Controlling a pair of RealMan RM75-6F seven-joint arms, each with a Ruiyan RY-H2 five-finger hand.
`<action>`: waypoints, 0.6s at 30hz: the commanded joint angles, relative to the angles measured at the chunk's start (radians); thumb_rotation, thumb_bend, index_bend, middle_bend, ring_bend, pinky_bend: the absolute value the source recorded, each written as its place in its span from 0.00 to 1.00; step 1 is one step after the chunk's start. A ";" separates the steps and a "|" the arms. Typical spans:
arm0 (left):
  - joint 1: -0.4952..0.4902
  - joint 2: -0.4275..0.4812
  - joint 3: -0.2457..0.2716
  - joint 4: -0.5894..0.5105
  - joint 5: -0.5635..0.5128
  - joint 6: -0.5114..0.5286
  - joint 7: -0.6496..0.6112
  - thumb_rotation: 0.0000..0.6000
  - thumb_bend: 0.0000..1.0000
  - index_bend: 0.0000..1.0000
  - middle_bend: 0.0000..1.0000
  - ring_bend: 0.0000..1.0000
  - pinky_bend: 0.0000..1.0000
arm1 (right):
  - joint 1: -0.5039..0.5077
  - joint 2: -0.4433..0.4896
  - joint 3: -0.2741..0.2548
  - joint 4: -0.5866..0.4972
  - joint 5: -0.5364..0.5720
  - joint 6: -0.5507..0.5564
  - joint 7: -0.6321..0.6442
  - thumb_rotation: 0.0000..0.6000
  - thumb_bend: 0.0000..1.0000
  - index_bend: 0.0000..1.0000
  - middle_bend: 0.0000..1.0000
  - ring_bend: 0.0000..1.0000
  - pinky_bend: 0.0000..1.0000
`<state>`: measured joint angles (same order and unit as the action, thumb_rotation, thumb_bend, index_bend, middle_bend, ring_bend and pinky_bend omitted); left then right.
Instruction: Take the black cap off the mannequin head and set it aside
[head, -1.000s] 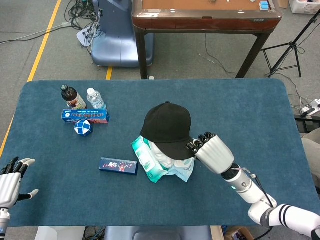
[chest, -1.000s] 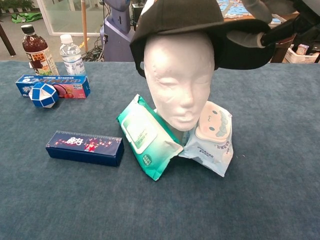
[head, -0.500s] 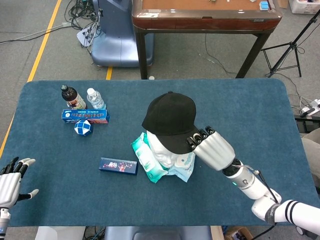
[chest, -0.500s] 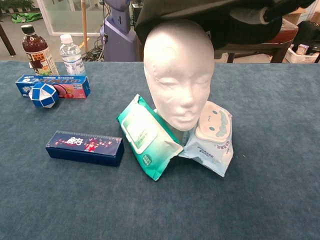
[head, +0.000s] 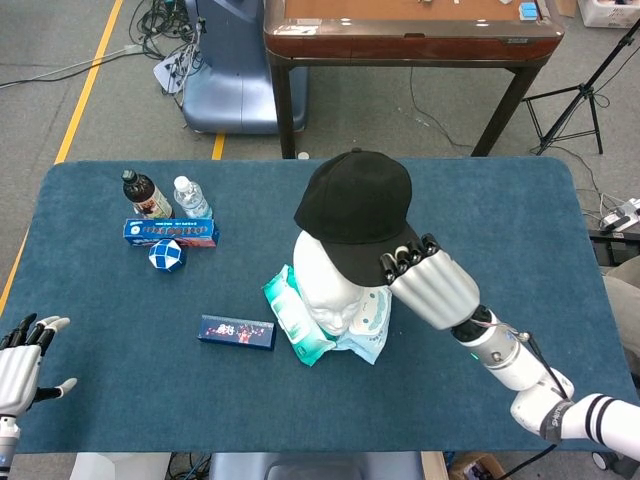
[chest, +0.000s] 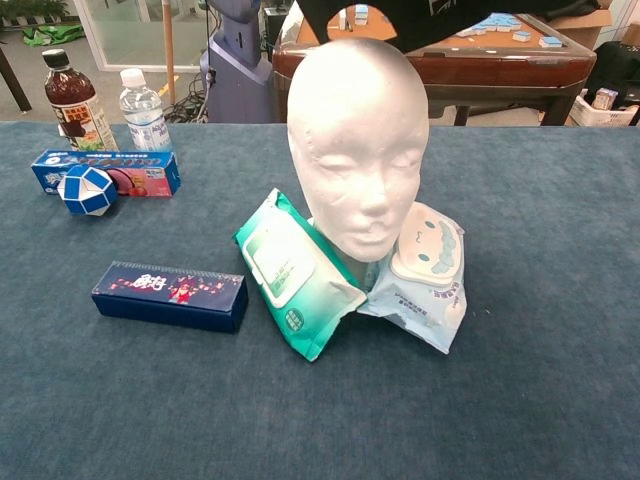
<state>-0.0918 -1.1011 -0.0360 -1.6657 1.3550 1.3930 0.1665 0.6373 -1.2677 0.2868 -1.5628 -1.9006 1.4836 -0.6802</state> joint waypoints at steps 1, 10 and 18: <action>0.000 -0.001 0.000 0.000 0.000 0.000 0.003 1.00 0.07 0.20 0.18 0.06 0.14 | -0.024 0.035 0.003 -0.016 0.009 0.006 -0.036 1.00 0.27 0.86 1.00 0.93 1.00; -0.001 -0.006 0.000 0.000 0.000 0.002 0.012 1.00 0.07 0.20 0.18 0.06 0.15 | -0.124 0.095 -0.026 0.045 0.059 0.061 -0.062 1.00 0.27 0.86 1.00 0.93 1.00; -0.003 -0.011 0.000 0.002 -0.004 -0.002 0.023 1.00 0.07 0.20 0.18 0.06 0.15 | -0.190 0.035 -0.084 0.210 0.118 0.074 -0.003 1.00 0.26 0.86 1.00 0.93 1.00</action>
<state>-0.0945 -1.1122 -0.0357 -1.6639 1.3505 1.3912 0.1900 0.4669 -1.2088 0.2231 -1.3897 -1.8035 1.5560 -0.7052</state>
